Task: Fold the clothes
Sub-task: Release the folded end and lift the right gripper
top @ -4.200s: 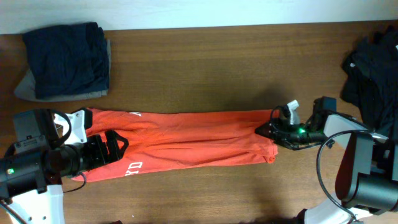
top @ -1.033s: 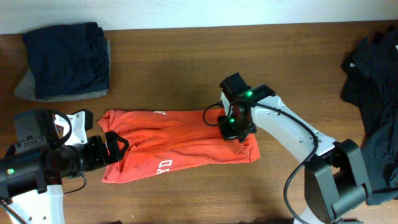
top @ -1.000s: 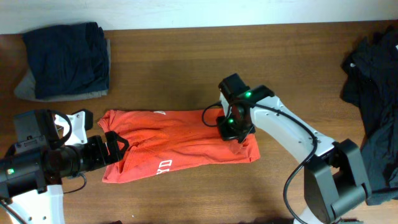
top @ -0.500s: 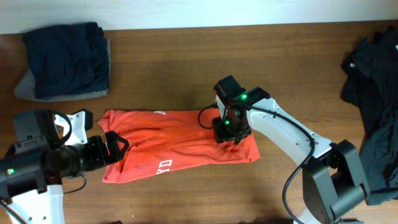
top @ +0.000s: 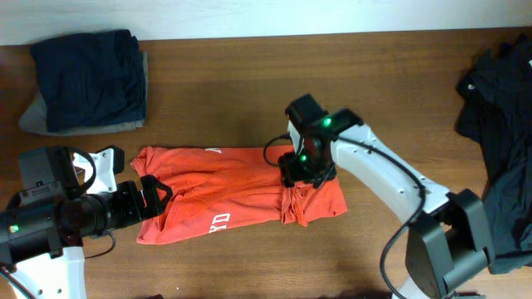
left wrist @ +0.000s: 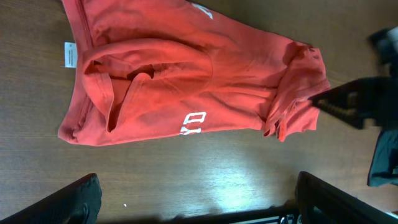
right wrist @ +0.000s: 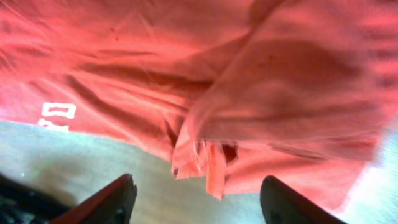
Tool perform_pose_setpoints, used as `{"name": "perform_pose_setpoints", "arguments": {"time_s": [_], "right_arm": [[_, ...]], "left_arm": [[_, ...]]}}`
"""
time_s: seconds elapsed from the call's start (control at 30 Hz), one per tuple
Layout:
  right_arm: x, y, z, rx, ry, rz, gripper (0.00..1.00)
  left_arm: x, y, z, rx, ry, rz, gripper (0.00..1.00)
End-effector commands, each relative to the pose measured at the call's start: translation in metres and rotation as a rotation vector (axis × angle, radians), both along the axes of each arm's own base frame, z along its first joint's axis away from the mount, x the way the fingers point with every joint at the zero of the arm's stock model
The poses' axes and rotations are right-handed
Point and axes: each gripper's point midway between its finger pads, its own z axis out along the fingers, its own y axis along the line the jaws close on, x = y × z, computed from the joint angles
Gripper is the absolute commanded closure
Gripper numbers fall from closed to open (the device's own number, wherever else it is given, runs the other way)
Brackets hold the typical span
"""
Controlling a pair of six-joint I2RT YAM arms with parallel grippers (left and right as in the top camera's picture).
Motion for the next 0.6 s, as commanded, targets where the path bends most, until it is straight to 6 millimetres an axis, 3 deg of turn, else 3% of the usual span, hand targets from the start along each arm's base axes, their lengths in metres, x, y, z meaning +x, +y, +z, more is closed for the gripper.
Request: {"name": "perform_pose_setpoints", "arguments": {"time_s": [0.0, 0.1, 0.27, 0.4, 0.57], "right_arm": [[0.031, -0.028, 0.039, -0.088, -0.127, -0.064, 0.24], [0.04, -0.054, 0.051, -0.131, -0.129, -0.143, 0.15], [0.041, -0.086, 0.037, -0.14, -0.077, -0.199, 0.13], [0.033, -0.079, 0.012, -0.034, -0.019, -0.174, 0.14], [0.026, -0.057, -0.019, 0.102, 0.011, -0.163, 0.2]], "left_arm": [[-0.001, -0.003, 0.0, -0.013, -0.001, -0.013, 0.01], [-0.001, -0.004, 0.0, -0.013, 0.002, -0.013, 0.01], [-0.001, -0.004, 0.0, -0.013, 0.001, -0.013, 0.01], [-0.001, -0.003, 0.0, -0.013, 0.0, -0.013, 0.01], [-0.001, -0.003, 0.0, -0.013, -0.001, -0.013, 0.01]]}}
